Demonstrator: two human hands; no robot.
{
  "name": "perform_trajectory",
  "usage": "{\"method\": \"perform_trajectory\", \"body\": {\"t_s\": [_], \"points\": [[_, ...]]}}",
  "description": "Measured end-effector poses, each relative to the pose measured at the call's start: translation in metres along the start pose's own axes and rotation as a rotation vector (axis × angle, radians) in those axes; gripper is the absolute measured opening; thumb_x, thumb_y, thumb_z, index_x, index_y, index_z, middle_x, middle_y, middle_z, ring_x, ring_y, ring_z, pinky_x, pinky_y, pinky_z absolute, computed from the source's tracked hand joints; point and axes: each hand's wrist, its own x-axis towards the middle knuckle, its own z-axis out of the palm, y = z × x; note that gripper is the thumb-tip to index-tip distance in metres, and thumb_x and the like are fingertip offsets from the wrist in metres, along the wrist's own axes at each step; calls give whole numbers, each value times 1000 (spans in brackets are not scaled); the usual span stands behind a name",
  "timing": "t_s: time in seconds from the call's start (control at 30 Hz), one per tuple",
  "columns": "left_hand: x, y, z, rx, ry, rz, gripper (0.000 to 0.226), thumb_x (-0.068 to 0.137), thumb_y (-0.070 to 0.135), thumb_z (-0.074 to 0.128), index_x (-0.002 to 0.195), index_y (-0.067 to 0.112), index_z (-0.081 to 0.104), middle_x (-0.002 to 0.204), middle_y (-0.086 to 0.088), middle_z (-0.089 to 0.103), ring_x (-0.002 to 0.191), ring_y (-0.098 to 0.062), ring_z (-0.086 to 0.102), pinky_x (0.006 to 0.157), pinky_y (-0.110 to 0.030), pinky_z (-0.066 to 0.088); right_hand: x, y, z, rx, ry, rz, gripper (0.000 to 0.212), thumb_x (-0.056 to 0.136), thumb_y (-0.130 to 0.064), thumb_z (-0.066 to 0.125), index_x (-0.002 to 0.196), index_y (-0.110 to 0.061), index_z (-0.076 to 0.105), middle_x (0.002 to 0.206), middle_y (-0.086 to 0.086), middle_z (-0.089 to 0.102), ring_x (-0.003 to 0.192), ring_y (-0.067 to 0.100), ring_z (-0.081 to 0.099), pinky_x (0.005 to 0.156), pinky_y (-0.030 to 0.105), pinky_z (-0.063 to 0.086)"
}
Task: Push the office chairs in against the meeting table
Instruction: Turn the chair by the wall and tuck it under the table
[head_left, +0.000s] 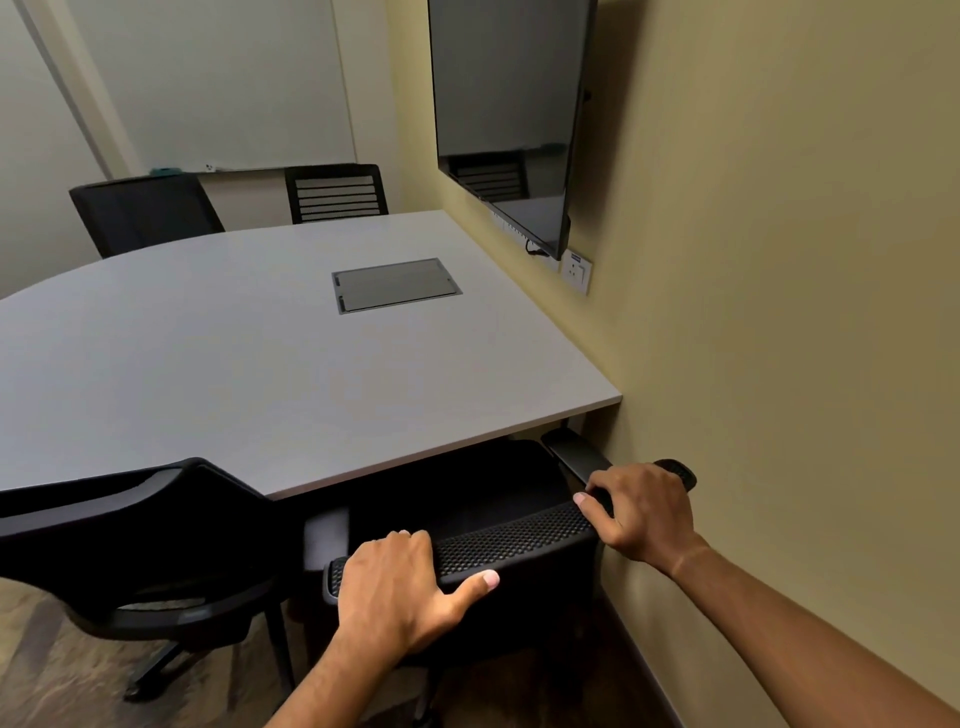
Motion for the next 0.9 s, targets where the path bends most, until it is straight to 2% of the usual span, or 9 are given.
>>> {"method": "perform_trajectory", "body": {"t_s": [0.17, 0.67, 0.8, 0.9], "points": [[4, 3, 2, -13, 9, -18, 85, 59, 102, 3, 61, 23, 34, 63, 6, 44, 55, -14, 41, 53, -32, 29, 12, 6, 3, 12, 37, -33, 48, 81, -59, 37, 71, -23, 67, 57, -3, 58, 56, 19, 55, 50, 28, 41], [9, 14, 2, -4, 16, 34, 90, 62, 101, 4, 63, 20, 42, 65, 6, 43, 54, -10, 43, 49, -30, 27, 8, 22, 8, 18, 66, -36, 48, 80, -60, 36, 73, -24, 67, 60, -4, 60, 57, 18, 56, 50, 26, 35], [6, 8, 0, 5, 29, 74, 87, 66, 98, 3, 68, 20, 41, 69, 4, 42, 59, -13, 44, 54, -32, 31, -1, 17, 9, 40, 125, -36, 47, 81, -59, 41, 85, -24, 72, 68, -3, 65, 63, 21, 60, 54, 29, 42], [4, 3, -1, 15, 36, 96, 90, 68, 96, 1, 73, 18, 45, 71, 3, 44, 62, -14, 45, 57, -31, 33, -5, 12, 9, 58, 139, -41, 52, 83, -60, 42, 95, -21, 74, 78, -1, 70, 73, 23, 64, 63, 35, 50]]}}
